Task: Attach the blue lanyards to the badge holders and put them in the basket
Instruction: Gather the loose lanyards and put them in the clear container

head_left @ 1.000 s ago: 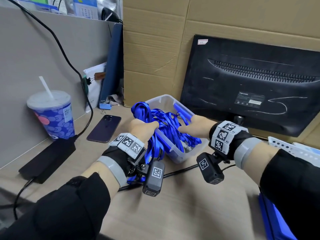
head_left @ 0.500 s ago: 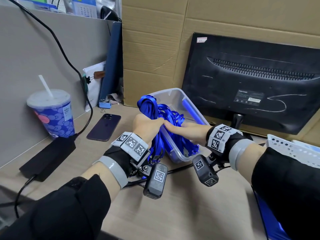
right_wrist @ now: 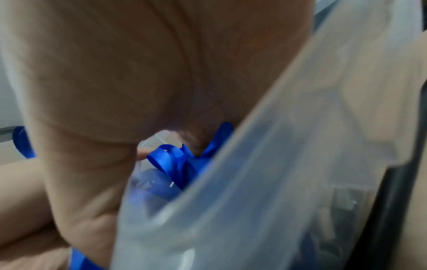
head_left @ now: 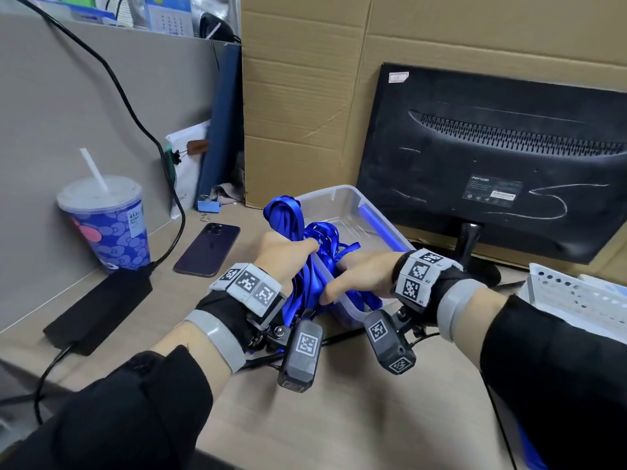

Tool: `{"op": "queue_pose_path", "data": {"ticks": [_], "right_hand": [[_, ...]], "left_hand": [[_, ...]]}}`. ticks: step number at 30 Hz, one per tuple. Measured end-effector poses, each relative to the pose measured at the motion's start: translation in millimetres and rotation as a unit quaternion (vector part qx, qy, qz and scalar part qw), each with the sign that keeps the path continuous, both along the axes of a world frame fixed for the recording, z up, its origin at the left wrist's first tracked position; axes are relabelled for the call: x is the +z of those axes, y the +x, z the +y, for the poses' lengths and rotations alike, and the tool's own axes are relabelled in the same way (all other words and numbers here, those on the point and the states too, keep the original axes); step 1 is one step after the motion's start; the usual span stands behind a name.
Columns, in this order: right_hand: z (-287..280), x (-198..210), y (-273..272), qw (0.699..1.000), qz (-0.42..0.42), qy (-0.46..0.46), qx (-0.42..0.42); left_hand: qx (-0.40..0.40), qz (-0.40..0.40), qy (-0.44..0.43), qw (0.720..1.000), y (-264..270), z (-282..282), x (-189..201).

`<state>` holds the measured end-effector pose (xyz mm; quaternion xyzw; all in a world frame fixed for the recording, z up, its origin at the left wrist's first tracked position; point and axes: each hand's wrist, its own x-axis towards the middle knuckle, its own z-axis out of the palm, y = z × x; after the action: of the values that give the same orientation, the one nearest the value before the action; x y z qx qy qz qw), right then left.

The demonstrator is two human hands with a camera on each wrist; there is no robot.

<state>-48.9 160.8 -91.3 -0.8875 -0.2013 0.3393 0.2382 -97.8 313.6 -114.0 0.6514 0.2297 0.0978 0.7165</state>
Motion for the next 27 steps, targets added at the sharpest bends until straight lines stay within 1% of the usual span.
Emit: {"op": "queue_pose_path", "data": {"ticks": [2, 4, 7, 9, 11, 13, 15, 19, 23, 25, 27], "right_hand": [[-0.6, -3.7, 2.2, 1.0, -0.009, 0.0, -0.006], [-3.0, -5.6, 0.7, 1.0, 0.006, 0.021, -0.016], [-8.1, -3.1, -3.9, 0.993, 0.038, 0.1, -0.052], [-9.0, -0.3, -5.2, 0.984, 0.06, 0.157, -0.064], [-7.0, 2.2, -3.6, 0.983, 0.048, 0.169, -0.059], [-5.6, 3.5, -0.1, 0.982, 0.018, 0.182, -0.056], [-5.9, 3.7, 4.6, 0.972, -0.036, 0.212, -0.091], [-10.8, 9.7, 8.4, 0.928, -0.116, 0.287, -0.209], [-22.4, 22.6, 11.9, 0.874, -0.188, 0.343, -0.289], [-28.2, 28.5, 14.0, 0.843, -0.213, 0.371, -0.325], [-34.9, 34.3, 15.0, 0.817, -0.233, 0.398, -0.346]], "left_hand": [[0.002, 0.004, -0.014, 1.0, -1.9, 0.4, 0.7], [-0.002, 0.005, -0.019, 1.0, -4.8, 0.6, 3.1], [0.0, 0.016, -0.035, 0.999, -0.9, 4.5, -1.6], [-0.01, 0.022, -0.037, 0.999, 11.2, 9.8, -14.2], [-0.019, 0.018, -0.05, 0.998, 14.6, 12.1, -17.6], [-0.022, 0.018, -0.059, 0.998, 7.6, 11.1, -9.8], [-0.02, 0.018, -0.075, 0.997, 8.1, 13.4, -12.3], [-0.016, 0.043, -0.063, 0.997, 9.3, 19.2, -13.4], [-0.004, 0.062, -0.029, 0.998, 7.6, 26.4, -2.0], [-0.003, 0.06, -0.031, 0.998, 4.2, 28.4, 12.9], [0.003, 0.029, -0.046, 0.998, -1.9, 26.7, 35.2]]}}
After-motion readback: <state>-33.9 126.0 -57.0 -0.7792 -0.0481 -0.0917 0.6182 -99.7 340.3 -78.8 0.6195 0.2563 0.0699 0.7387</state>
